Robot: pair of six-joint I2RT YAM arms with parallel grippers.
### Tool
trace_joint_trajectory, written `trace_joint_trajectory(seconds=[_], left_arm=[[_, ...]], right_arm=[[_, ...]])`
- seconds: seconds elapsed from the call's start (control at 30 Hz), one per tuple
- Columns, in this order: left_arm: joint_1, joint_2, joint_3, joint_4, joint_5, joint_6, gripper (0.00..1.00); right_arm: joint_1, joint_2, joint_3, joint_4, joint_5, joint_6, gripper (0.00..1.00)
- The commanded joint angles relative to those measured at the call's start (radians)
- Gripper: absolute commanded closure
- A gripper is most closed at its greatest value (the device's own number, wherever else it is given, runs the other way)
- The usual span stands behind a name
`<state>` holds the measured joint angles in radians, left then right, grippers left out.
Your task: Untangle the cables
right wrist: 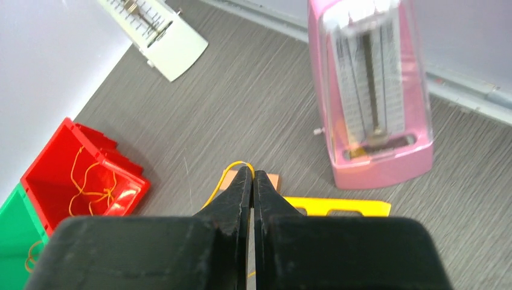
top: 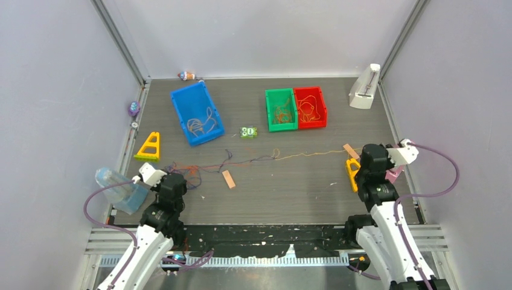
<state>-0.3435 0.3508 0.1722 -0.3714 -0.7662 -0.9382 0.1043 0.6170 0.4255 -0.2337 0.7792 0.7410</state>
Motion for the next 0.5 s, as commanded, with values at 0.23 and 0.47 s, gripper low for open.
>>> trace_joint_trajectory(seconds=[0.23,0.47], left_arm=[[-0.002,0.037,0.02,0.203,0.143,0.203,1.0],[-0.001,0.101,0.029,0.282,0.278,0.284,1.0]], right_arm=[[-0.145,0.107,0.29,-0.05,-0.39,-0.222,0.95],[-0.144,0.252,0.607,-0.088,-0.608,-0.31,0.95]])
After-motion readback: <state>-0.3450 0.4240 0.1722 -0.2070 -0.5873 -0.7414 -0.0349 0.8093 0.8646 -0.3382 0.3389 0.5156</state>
